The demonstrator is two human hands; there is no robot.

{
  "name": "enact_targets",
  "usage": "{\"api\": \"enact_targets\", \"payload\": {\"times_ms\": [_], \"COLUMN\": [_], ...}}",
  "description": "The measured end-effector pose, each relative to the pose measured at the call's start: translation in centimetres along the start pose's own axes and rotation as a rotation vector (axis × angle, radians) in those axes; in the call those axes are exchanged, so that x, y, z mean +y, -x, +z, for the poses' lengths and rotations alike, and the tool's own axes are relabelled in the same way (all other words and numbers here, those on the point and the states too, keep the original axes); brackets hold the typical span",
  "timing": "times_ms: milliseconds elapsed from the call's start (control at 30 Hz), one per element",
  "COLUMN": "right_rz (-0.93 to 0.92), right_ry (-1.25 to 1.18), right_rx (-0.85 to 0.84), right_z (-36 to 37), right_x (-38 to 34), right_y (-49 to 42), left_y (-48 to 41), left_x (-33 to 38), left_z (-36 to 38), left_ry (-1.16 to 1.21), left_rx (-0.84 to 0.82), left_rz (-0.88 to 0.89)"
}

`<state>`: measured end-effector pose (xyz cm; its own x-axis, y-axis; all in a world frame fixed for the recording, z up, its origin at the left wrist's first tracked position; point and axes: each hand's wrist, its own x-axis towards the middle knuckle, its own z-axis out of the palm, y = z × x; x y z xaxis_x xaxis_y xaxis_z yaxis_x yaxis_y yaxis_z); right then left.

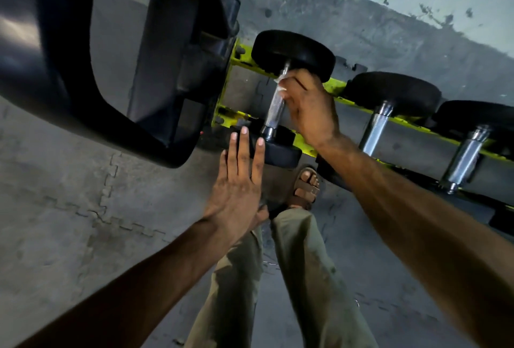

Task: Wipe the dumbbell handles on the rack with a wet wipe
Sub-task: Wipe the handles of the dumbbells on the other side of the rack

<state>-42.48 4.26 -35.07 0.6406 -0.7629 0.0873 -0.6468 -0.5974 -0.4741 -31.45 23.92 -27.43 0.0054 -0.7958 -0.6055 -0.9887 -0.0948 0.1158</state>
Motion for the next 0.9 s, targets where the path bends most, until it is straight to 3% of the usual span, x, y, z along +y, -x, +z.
{"api": "enact_targets", "payload": {"times_ms": [133,233,300,467,667,800,900], "right_rz": [-0.074,-0.365,-0.505,-0.293,-0.413,-0.211,-0.030], "right_ry": [0.078,0.149,0.261,0.410,0.543,0.501,0.288], "right_rx": [-0.150,-0.484,-0.605,-0.531,-0.917,-1.107,-1.210], "right_z": [0.2,-0.7,-2.0,-4.0,-3.6,-2.8,-2.5], "right_x": [0.9,-0.7,-1.1,0.1,-7.1,-9.6,-9.5], "right_y": [0.1,1.0,-0.1,-3.7,-6.6,-7.7,-6.9], "left_y": [-0.3,-0.2,-0.1,0.0,-0.1,-0.3,-0.2], "left_x": [-0.1,0.1,0.2,0.5,1.2,1.5,1.7], "left_z": [0.2,0.2,0.0,-0.7,-0.6,-0.2,-0.2], "left_ry": [-0.018,-0.029,-0.031,-0.048,-0.107,-0.145,-0.153], "left_rx": [0.012,-0.011,-0.018,-0.039,-0.024,0.023,0.004], "left_rz": [0.005,-0.008,-0.018,-0.046,-0.084,-0.127,-0.124]}}
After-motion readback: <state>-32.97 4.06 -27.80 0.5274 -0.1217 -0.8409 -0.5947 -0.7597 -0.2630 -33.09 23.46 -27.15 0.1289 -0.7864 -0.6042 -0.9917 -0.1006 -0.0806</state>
